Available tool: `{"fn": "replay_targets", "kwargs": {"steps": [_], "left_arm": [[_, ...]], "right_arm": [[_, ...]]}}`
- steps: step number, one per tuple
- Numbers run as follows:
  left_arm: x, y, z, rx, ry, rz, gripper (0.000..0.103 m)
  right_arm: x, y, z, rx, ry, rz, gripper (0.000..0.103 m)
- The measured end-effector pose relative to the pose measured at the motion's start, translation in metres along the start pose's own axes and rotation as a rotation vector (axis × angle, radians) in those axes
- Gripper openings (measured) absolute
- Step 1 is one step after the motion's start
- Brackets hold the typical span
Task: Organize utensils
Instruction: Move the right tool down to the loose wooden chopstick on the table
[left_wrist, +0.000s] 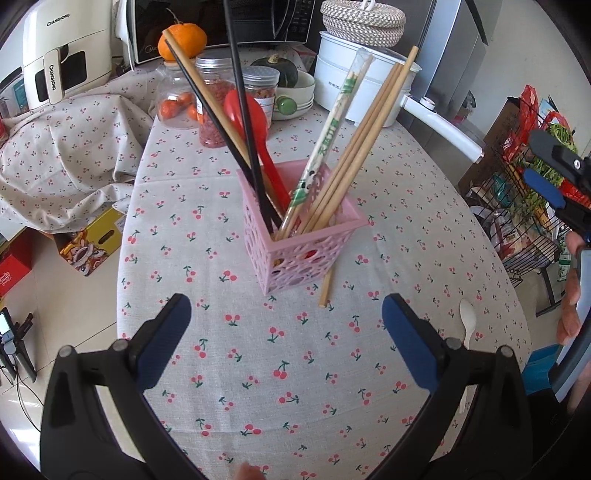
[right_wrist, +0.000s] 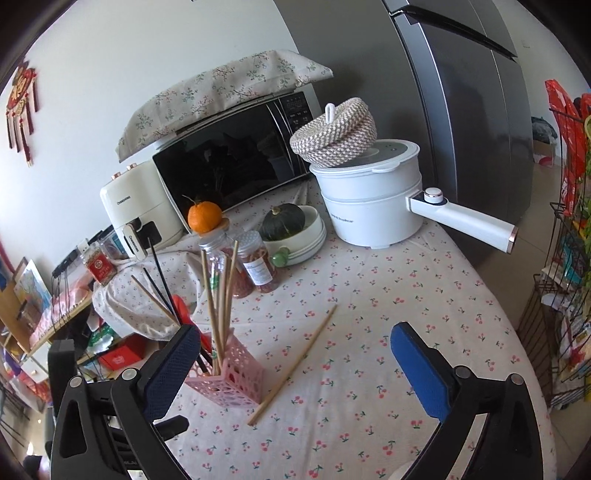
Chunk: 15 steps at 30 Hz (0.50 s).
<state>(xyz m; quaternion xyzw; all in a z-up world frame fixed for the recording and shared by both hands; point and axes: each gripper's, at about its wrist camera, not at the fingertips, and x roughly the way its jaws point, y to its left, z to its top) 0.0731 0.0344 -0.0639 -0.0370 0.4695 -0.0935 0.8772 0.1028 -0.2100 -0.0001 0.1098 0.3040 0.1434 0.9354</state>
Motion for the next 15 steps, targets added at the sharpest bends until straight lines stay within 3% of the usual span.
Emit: {"fn": "replay_targets", "kwargs": {"steps": [10,15], "left_arm": [[0.003,0.000,0.001,-0.017,-0.028,0.008,0.103],[-0.005,0.009,0.005,-0.058,-0.061,-0.009,0.103]], "right_arm": [[0.066,-0.030,-0.020,0.089,0.255,-0.094,0.103],[0.117,-0.031,-0.021,0.059,0.294,-0.156,0.103]]}}
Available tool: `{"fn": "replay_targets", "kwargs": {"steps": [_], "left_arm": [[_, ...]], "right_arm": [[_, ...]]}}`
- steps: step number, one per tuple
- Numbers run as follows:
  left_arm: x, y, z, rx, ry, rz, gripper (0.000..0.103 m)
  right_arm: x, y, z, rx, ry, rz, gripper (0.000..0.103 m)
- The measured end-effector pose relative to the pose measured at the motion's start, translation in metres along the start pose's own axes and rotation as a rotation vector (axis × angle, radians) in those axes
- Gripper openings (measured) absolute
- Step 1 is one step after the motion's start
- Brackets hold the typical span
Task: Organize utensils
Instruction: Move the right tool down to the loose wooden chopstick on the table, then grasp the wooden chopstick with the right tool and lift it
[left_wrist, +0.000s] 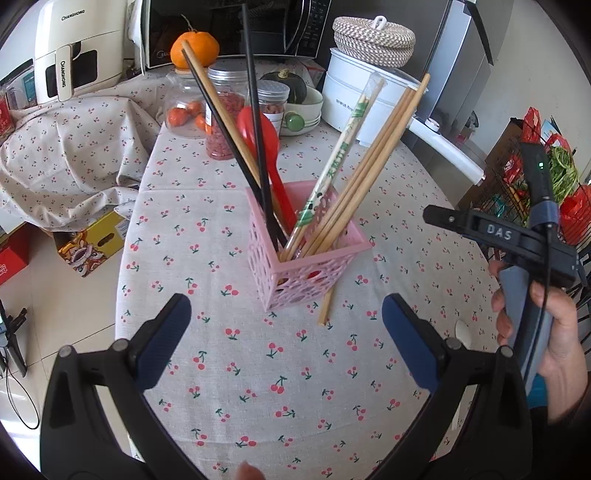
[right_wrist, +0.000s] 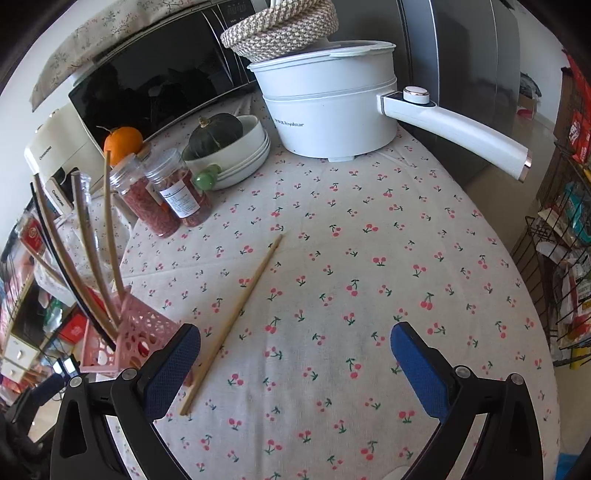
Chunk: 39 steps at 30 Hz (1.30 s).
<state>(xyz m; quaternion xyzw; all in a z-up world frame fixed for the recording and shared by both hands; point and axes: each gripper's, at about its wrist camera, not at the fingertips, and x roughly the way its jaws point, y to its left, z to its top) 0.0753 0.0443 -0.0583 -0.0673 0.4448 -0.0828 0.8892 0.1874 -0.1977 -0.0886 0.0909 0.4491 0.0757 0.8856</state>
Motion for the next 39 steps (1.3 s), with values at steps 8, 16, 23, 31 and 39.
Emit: {"fn": "replay_targets", "kwargs": {"steps": [8,16,23,31,39], "left_arm": [[-0.004,0.015,0.003,-0.037,-0.006,-0.020,0.103],[0.000,0.019,0.004,-0.034,0.014,-0.025,0.103],[-0.003,0.018,0.004,-0.030,0.011,-0.039,0.103],[-0.003,0.010,0.000,0.002,0.014,-0.030,0.103],[0.002,-0.008,-0.010,0.036,0.040,-0.060,0.103]], "right_arm": [[0.077,0.013,0.022,-0.053,0.001,-0.040,0.103],[0.126,0.023,0.031,-0.073,0.039,-0.109,0.099],[0.127,0.032,0.020,-0.159,0.035,-0.184,0.092],[0.102,0.026,0.009,-0.202,0.094,-0.158,0.031],[0.080,0.014,-0.008,-0.169,0.203,-0.111,0.007]]}}
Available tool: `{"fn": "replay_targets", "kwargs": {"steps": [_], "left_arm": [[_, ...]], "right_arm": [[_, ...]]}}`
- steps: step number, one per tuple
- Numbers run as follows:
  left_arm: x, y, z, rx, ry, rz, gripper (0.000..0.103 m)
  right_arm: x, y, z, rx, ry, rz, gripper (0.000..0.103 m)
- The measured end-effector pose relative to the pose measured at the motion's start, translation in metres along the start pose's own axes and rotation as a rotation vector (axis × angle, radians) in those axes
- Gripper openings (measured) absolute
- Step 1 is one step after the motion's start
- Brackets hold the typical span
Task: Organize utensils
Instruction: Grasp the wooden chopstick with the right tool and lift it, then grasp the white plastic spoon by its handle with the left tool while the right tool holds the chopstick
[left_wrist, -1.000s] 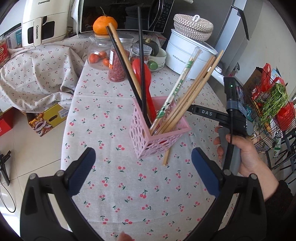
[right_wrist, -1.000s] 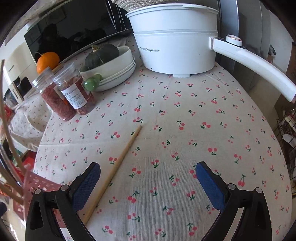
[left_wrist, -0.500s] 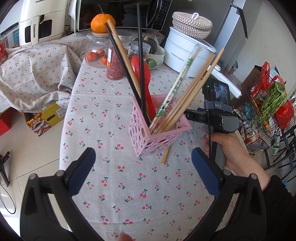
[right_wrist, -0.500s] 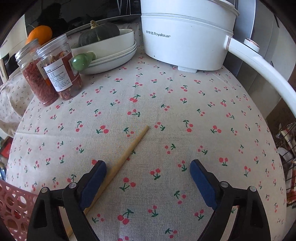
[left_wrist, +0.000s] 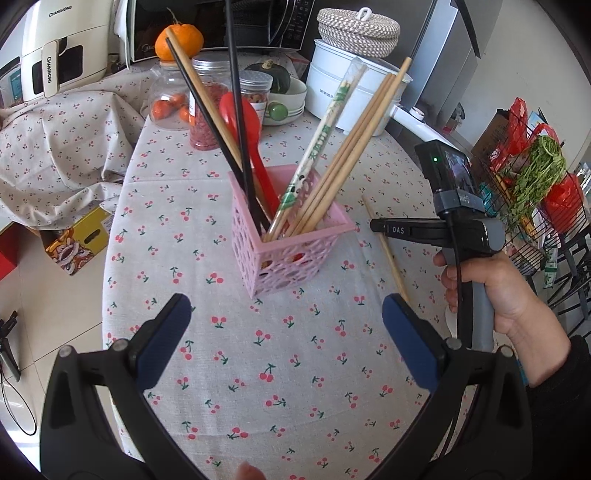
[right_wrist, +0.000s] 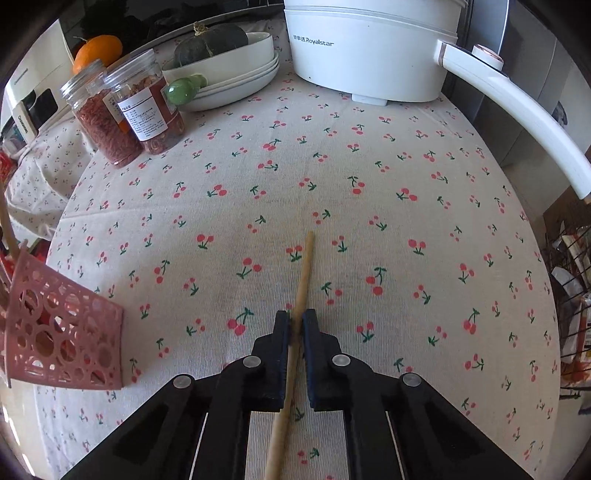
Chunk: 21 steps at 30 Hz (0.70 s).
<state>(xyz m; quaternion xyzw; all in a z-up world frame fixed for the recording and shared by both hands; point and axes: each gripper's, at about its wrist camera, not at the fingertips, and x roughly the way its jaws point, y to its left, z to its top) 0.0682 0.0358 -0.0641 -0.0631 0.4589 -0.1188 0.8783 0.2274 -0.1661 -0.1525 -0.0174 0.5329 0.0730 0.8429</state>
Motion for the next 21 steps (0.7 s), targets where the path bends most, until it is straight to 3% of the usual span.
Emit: {"fn": "replay_targets", "kwargs": {"steps": [9,21], "left_arm": [[0.005,-0.028,-0.008,0.089,0.015,-0.016,0.103],[0.009,-0.060,-0.012,0.158,0.046,-0.035,0.103]], "right_arm": [[-0.029,-0.009,-0.024,0.082,0.032,0.123,0.006],[-0.141,-0.047,-0.050,0.186,-0.182,0.238,0.006]]}}
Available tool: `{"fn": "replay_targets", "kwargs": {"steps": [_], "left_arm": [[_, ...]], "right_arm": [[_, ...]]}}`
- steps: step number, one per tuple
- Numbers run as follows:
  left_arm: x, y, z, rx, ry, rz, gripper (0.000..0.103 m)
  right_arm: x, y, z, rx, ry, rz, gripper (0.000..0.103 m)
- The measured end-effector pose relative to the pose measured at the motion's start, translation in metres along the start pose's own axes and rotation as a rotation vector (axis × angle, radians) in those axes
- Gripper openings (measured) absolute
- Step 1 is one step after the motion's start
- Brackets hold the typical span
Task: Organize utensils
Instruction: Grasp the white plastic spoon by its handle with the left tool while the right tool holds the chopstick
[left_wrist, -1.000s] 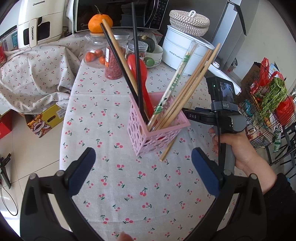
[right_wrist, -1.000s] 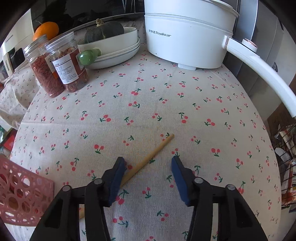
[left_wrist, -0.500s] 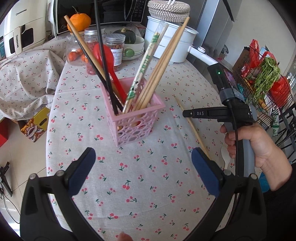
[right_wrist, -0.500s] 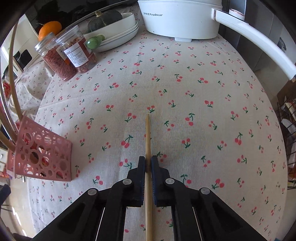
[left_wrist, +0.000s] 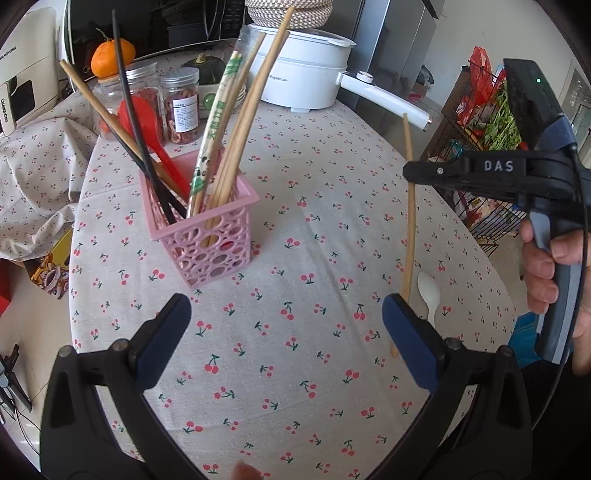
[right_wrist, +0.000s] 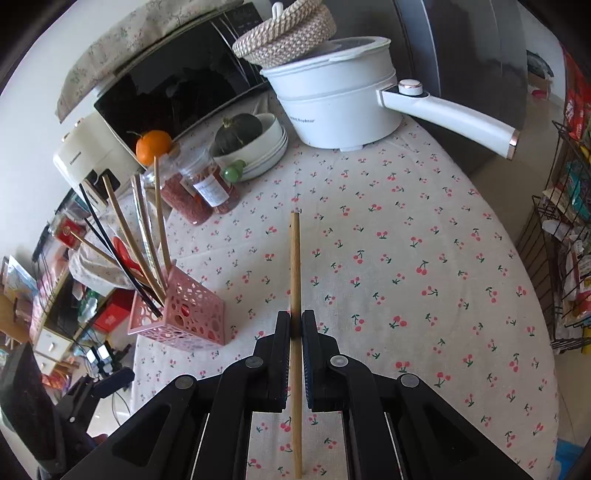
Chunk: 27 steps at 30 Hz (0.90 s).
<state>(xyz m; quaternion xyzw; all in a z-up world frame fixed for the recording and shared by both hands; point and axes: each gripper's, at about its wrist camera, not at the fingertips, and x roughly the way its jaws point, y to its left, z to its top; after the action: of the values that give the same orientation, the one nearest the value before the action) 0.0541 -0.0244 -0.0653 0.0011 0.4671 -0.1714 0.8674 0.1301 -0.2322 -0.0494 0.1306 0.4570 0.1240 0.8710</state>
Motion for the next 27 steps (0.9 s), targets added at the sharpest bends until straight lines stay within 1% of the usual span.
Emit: {"fn": "replay_targets", "kwargs": {"steps": [3,8,10,13,15,17,18,20,22,24,27], "left_arm": [[0.002,-0.010,0.001,0.019,0.013,0.011,0.103],[0.011,-0.028,0.004,0.025,0.065,0.017,0.103],[0.016,-0.036,0.005,0.025,0.077,0.023,0.103],[0.026,-0.049,0.007,0.039,0.109,0.048,0.102],[0.035,-0.060,0.008,0.064,0.129,0.049,0.098],[0.045,-0.073,0.009,0.096,0.158,0.033,0.087],[0.050,-0.080,0.008,0.109,0.174,0.007,0.082],[0.063,-0.094,0.006,0.138,0.227,-0.059,0.062],[0.076,-0.109,0.001,0.170,0.283,-0.118,0.050],[0.090,-0.122,-0.002,0.201,0.323,-0.142,0.048],[0.106,-0.134,-0.001,0.241,0.347,-0.121,0.047]], "right_arm": [[-0.031,-0.008,-0.001,0.011,-0.068,0.001,0.006],[-0.077,-0.017,0.003,0.014,-0.180,0.002,0.006],[-0.093,-0.019,0.003,0.000,-0.218,-0.019,0.006],[-0.109,-0.022,0.002,-0.023,-0.260,-0.085,0.006],[-0.113,-0.028,0.002,-0.017,-0.268,-0.102,0.006],[-0.115,-0.036,0.003,0.005,-0.264,-0.116,0.006],[-0.116,-0.039,0.003,0.011,-0.265,-0.126,0.006],[-0.118,-0.046,0.003,0.020,-0.271,-0.149,0.006],[-0.122,-0.054,0.004,0.038,-0.276,-0.149,0.006],[-0.124,-0.061,0.004,0.056,-0.279,-0.140,0.006],[-0.128,-0.069,0.004,0.076,-0.284,-0.141,0.006]]}}
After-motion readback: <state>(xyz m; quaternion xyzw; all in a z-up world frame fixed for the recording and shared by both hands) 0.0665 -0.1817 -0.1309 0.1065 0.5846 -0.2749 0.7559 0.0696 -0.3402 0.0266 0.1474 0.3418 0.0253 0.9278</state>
